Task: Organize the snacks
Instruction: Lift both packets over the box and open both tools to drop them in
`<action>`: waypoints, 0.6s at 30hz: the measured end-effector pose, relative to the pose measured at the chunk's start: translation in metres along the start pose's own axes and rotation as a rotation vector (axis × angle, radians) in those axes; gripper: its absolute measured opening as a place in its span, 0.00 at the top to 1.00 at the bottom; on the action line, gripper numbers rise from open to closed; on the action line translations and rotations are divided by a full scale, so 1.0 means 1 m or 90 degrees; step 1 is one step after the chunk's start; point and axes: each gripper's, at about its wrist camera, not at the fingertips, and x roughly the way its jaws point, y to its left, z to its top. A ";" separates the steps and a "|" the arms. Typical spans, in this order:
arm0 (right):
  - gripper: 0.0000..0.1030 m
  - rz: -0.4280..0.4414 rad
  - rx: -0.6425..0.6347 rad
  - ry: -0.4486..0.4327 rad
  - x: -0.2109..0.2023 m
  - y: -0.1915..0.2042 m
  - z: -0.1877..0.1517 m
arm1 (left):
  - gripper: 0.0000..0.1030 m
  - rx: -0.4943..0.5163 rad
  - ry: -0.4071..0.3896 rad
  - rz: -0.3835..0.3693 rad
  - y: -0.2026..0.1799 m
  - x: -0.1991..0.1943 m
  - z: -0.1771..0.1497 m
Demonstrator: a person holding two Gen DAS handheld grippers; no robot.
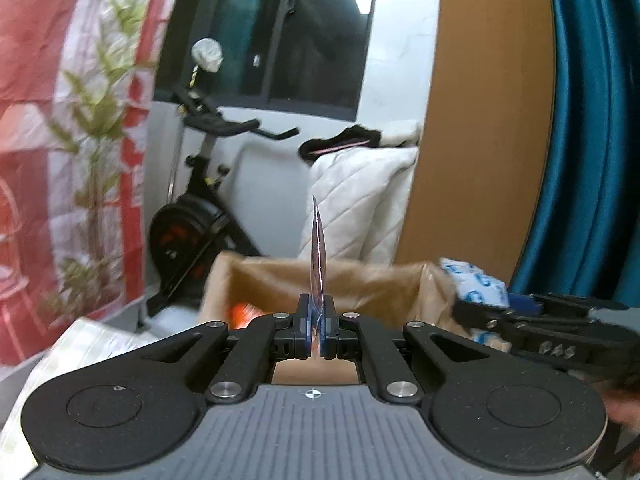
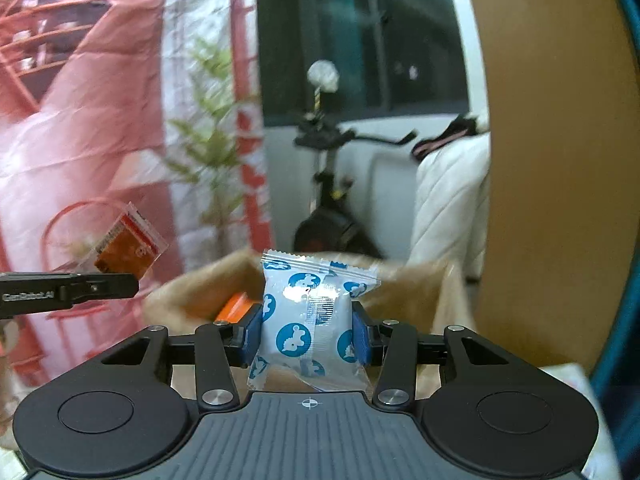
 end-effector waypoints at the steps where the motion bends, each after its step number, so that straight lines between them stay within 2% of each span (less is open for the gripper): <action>1: 0.60 -0.011 -0.006 -0.005 0.007 -0.003 0.002 | 0.95 -0.006 0.006 -0.010 -0.002 0.012 0.004; 6: 0.59 -0.044 -0.020 0.028 0.051 -0.013 0.006 | 0.95 -0.019 0.045 -0.042 -0.014 0.062 0.008; 8: 0.59 -0.055 -0.016 0.047 0.060 -0.015 -0.003 | 0.94 -0.017 0.059 -0.056 -0.015 0.082 0.007; 9: 0.55 -0.061 -0.009 0.055 0.065 -0.019 -0.006 | 0.91 -0.017 0.068 -0.064 -0.012 0.088 0.005; 11: 0.43 -0.065 0.003 0.058 0.063 -0.019 -0.013 | 0.64 -0.016 0.091 -0.053 -0.010 0.094 0.003; 12: 0.36 -0.061 0.006 0.051 0.059 -0.020 -0.015 | 0.48 -0.017 0.086 -0.047 -0.008 0.092 0.003; 14: 0.33 -0.053 0.005 0.037 0.049 -0.020 -0.019 | 0.45 -0.021 0.067 -0.039 0.000 0.082 0.000; 17: 0.28 -0.043 0.014 0.030 0.034 -0.026 -0.022 | 0.45 -0.017 0.087 -0.027 0.011 0.070 -0.001; 18: 0.23 -0.039 0.023 0.025 0.028 -0.029 -0.023 | 0.45 -0.015 0.087 -0.025 0.014 0.064 -0.001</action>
